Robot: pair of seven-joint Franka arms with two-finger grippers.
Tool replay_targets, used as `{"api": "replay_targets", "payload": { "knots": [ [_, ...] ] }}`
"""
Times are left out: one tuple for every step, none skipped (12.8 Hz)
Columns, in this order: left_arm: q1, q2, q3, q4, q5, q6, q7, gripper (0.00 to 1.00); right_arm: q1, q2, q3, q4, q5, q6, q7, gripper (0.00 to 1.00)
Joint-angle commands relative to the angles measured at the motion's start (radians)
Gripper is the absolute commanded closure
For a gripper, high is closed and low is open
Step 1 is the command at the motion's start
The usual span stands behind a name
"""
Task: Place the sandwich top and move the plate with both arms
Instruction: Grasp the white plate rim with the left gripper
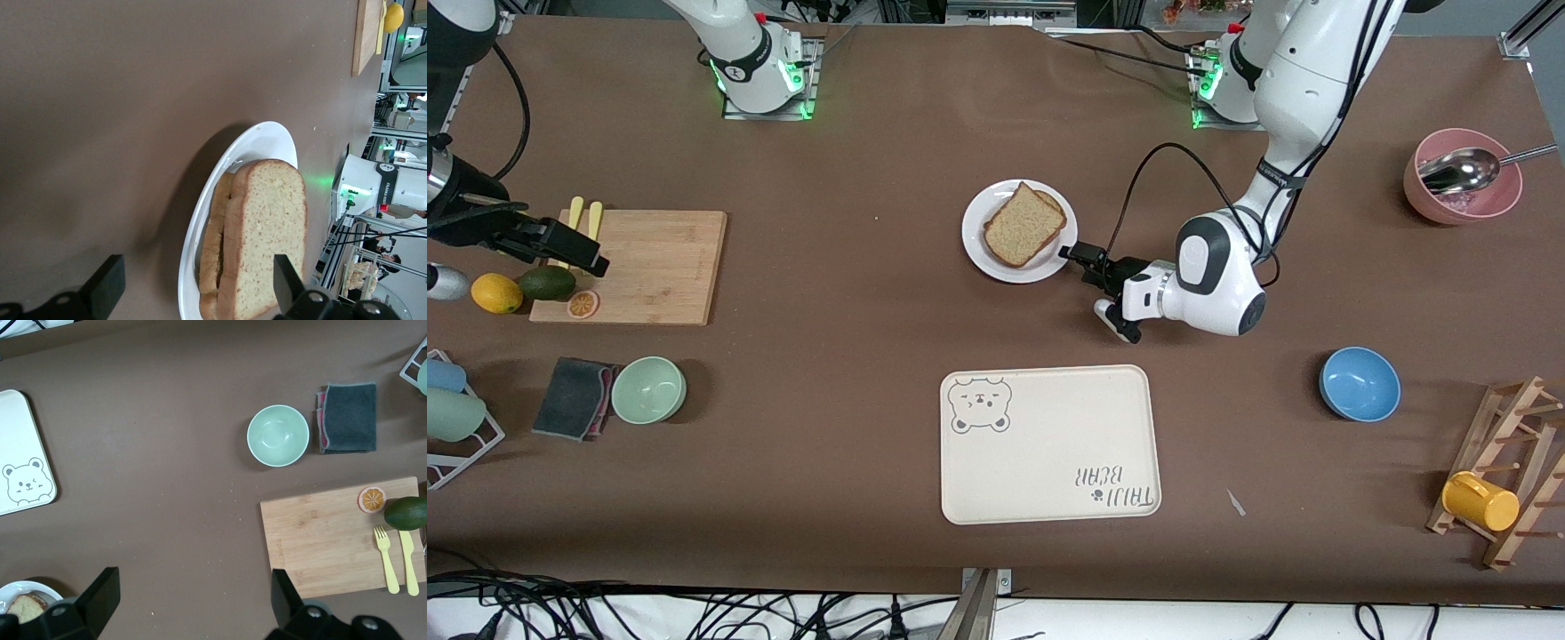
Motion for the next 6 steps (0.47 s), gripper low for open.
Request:
{"api": "replay_targets", "payload": {
  "knots": [
    [-0.021,-0.025,0.003,-0.025,-0.034,0.022,0.056,0.20,-0.014,0.016,0.021,0.033,-0.005,-0.009,-0.034,0.00],
    [-0.022,-0.014,0.003,-0.025,-0.034,0.023,0.076,0.23,-0.020,0.020,0.021,0.031,-0.002,0.009,-0.043,0.00],
    [-0.027,-0.011,0.005,-0.025,-0.031,0.025,0.088,0.28,-0.022,0.022,0.022,0.026,-0.002,0.017,-0.037,0.00],
    [-0.031,-0.007,0.005,-0.025,-0.031,0.025,0.103,0.32,-0.026,0.022,0.039,0.025,-0.008,0.019,-0.037,0.00],
    [-0.035,-0.004,0.005,-0.022,-0.031,0.026,0.117,0.35,-0.042,0.019,0.048,0.022,-0.010,0.016,-0.039,0.00],
    [-0.038,0.000,0.005,-0.019,-0.031,0.026,0.129,0.37,-0.045,0.017,0.050,0.020,-0.010,0.009,-0.042,0.00]
  ]
}}
